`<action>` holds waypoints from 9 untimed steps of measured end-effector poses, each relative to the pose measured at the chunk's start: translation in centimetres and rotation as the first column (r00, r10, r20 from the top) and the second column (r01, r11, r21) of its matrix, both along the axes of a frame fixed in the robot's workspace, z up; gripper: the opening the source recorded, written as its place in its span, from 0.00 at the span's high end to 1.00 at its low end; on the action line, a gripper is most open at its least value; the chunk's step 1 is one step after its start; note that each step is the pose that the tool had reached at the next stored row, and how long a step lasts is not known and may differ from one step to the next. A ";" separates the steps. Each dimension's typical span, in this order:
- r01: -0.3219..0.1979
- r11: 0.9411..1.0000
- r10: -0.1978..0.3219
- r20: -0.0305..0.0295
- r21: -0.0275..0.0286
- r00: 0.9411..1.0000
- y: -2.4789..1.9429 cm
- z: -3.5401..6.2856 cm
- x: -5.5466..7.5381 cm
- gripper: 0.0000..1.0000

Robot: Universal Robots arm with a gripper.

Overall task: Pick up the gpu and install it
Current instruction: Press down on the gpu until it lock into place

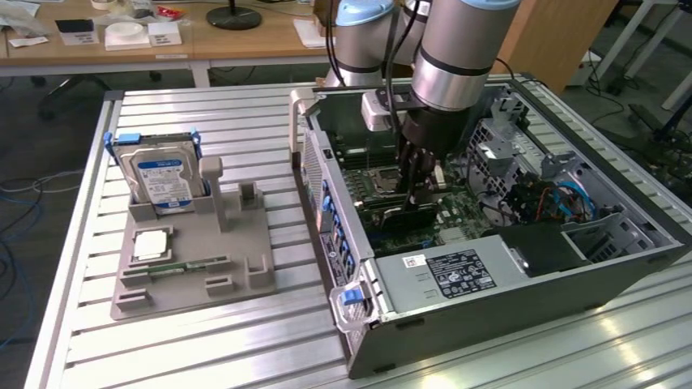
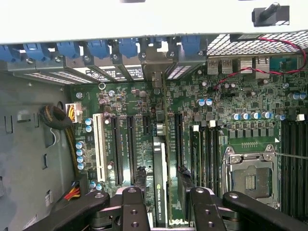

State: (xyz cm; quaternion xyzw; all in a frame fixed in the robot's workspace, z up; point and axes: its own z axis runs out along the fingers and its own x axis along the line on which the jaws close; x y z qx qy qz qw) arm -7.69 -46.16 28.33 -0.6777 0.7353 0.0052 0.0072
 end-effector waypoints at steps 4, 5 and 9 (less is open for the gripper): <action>0.000 1.000 0.000 0.000 0.000 1.000 0.00 0.13 0.0 0.60; 0.000 1.000 0.000 -0.001 0.000 1.000 0.00 0.16 0.0 0.60; 0.000 1.000 0.000 -0.002 0.000 1.000 0.00 0.28 0.0 0.60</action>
